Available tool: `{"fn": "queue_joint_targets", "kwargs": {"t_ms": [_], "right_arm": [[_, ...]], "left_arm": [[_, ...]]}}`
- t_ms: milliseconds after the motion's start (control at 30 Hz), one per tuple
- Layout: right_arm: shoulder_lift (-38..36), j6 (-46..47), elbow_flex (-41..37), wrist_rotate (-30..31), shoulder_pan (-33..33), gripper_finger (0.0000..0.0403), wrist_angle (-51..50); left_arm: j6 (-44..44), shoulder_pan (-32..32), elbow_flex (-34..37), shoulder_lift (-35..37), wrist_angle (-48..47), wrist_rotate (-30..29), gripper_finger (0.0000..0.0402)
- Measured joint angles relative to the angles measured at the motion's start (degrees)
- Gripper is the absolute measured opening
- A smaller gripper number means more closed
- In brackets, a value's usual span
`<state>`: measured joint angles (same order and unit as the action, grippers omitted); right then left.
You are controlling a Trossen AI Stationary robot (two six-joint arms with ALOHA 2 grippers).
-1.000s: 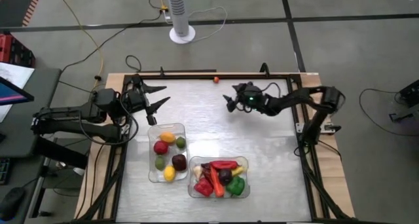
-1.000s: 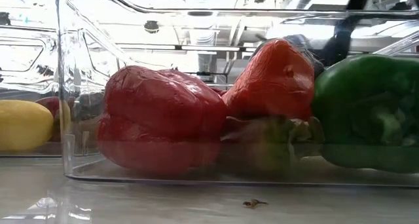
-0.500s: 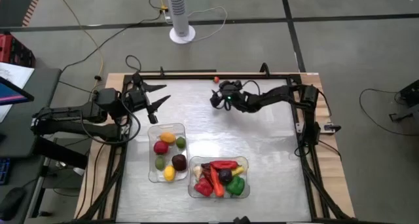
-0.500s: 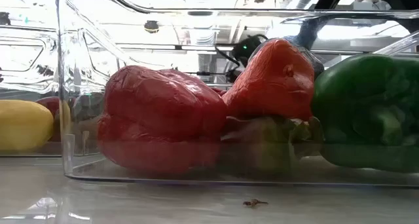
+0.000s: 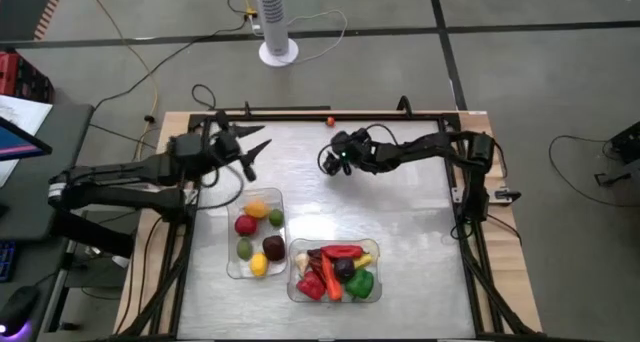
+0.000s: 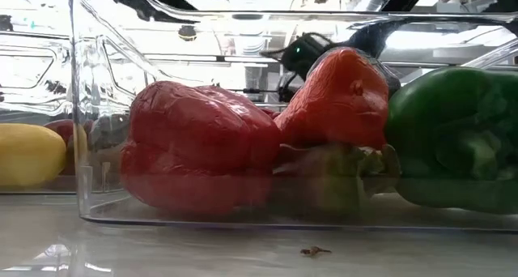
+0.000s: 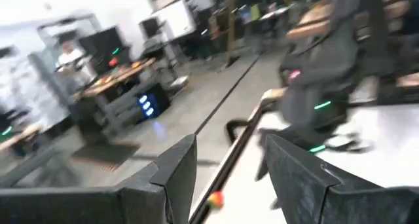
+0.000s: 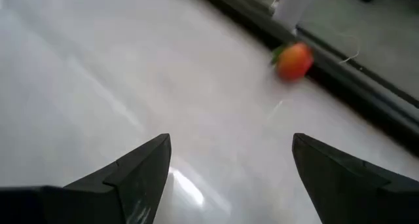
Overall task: Sort produce into baskets
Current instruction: Put the orange tomato into the left transparent bin
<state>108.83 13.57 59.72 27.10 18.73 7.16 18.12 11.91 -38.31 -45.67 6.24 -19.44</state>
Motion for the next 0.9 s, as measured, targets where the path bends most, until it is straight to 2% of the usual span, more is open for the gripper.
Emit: {"fn": "queue_joint_targets", "kwargs": {"t_ms": [100, 167, 400, 500, 567, 733, 900], "right_arm": [[-2.89, -1.52, -0.04, 0.09, -1.65, 0.0344, -4.80], [-5.51, -2.73, -0.04, 1.35, -2.88, 0.0344, -8.76], [-17.06, -5.64, -0.04, 8.35, -7.02, 0.0344, -19.26], [-22.40, -7.51, -1.75, 10.51, -8.33, 0.0344, -19.19], [-26.42, -8.42, -4.08, 12.10, -9.09, 0.0344, -18.14], [-35.59, -11.74, -11.01, 13.16, -9.19, 0.0344, -12.26], [-42.01, -13.63, -14.40, 13.07, -8.03, 0.0344, -9.22]], "left_arm": [[-2.75, 4.91, 0.05, -4.37, 2.30, -0.14, 0.0169], [-4.99, 8.01, 0.11, -8.14, 2.45, 2.01, 0.0169], [-10.90, 16.27, -2.67, -23.85, 4.66, 17.26, 0.0169], [-12.46, 17.39, -6.23, -30.68, 4.87, 22.97, 0.0169], [-12.93, 17.51, -8.92, -35.41, 4.87, 24.76, 0.0169], [-13.12, 17.71, -18.20, -46.45, 1.06, 24.73, 0.0169], [-11.48, 19.22, -31.01, -56.27, -11.08, 25.48, 0.0169]]}}
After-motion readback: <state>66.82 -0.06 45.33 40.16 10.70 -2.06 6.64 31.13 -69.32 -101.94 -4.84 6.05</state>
